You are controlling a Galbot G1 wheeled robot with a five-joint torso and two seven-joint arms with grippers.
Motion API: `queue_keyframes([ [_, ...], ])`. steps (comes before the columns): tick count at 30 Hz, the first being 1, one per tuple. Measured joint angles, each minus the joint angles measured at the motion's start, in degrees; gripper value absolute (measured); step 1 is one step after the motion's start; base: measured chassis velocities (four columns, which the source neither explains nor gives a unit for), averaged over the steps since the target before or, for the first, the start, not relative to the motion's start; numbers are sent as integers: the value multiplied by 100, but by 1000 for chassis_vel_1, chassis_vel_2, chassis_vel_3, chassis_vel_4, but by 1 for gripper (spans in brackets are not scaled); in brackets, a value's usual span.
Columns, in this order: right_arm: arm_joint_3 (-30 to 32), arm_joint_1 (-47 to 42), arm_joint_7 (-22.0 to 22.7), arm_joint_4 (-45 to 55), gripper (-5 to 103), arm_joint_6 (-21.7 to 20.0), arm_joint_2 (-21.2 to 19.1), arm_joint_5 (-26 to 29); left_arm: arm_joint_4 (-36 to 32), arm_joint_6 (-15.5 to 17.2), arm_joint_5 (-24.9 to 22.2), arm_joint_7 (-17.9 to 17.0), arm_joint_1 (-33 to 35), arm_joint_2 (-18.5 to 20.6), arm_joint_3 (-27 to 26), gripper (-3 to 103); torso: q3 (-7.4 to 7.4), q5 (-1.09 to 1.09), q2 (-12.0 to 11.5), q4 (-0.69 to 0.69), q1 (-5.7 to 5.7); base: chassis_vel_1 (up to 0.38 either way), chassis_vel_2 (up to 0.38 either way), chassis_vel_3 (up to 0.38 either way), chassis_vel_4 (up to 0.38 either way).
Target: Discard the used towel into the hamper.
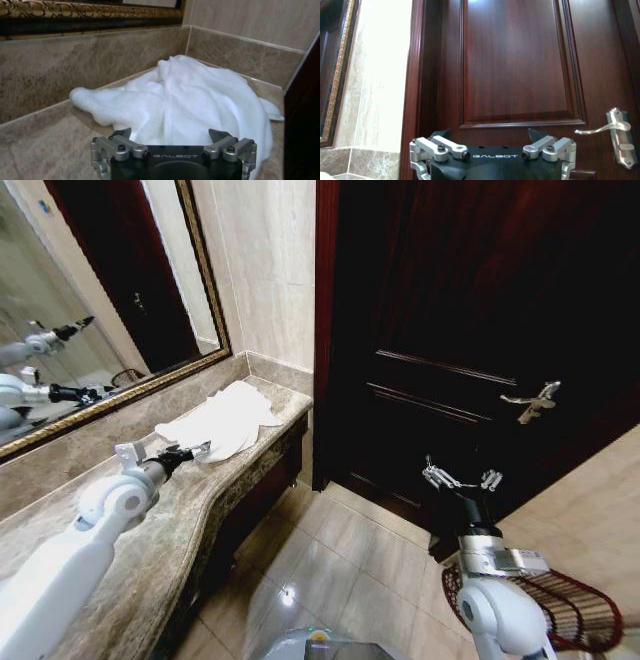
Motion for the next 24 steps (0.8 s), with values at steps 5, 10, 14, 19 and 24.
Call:
queue_keyframes([
  [5, 7, 2, 2, 3, 100, 0, -18, 2, 248, 12, -8, 79, -283, 133, 211, 100, 0, -1, 0, 1, 0, 0, 0, 0, 0],
  [10, 11, -12, 4, 27, 100, -1, -17, 2, 465, 12, -7, 113, -685, 219, 554, 100, 0, -1, 0, 0, 0, 0, 0, 0, 0],
  [14, 22, -37, 4, 33, 100, -1, 17, -15, 749, 23, -7, 116, -1265, 259, 1097, 100, 0, 0, 0, -1, 0, 0, 0, 0, 0],
  [19, 43, -50, 16, 49, 100, -1, 14, -20, 970, 63, -1, 96, -1654, 242, 1487, 100, 0, 1, 0, -1, 0, 0, 0, 0, 0],
  [24, 92, -52, 40, 70, 100, -11, -31, -13, 1374, 71, 53, 89, -2056, 158, 1893, 100, 0, 0, 0, 0, 0, 0, 0, 0, 0],
])
